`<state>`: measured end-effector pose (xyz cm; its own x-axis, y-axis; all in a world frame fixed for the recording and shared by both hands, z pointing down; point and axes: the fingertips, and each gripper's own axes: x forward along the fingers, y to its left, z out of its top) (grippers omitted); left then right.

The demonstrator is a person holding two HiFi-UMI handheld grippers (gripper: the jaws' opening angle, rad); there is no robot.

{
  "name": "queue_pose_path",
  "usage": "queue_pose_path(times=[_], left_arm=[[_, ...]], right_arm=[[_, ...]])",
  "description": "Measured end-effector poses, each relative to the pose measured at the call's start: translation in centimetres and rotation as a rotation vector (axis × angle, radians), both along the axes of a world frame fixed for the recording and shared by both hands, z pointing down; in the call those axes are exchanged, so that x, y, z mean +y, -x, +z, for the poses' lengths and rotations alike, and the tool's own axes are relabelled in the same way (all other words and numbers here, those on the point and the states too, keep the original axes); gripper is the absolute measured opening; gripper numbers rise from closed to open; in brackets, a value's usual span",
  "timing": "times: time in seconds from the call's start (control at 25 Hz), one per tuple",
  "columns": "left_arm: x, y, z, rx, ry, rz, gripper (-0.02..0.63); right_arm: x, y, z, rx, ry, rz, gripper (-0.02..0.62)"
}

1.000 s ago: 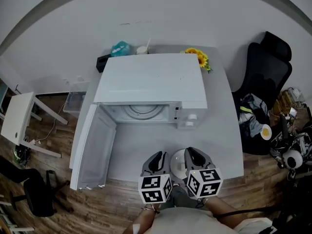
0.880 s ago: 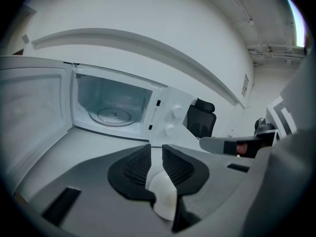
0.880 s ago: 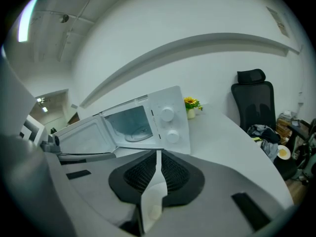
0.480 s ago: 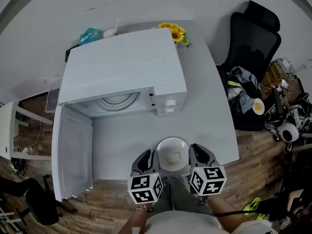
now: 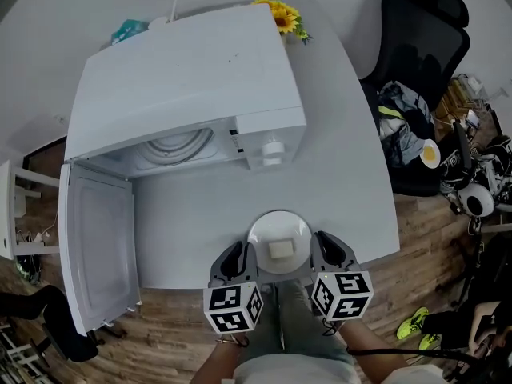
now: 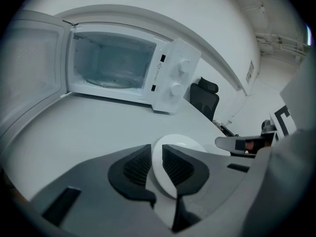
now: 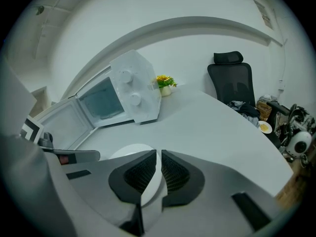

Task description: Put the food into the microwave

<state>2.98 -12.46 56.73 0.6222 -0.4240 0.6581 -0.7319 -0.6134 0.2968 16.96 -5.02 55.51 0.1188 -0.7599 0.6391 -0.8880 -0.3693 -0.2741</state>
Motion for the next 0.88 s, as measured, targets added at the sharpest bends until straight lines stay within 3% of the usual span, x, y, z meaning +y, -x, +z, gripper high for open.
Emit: queue_pose_path(times=[0.88], left_arm=[[0.3,-0.2,3.1,-0.019,0.078,-0.034,0.063]], right_arm=[[0.3,0.6,3.5,-0.058,0.055,-0.024,0.021]])
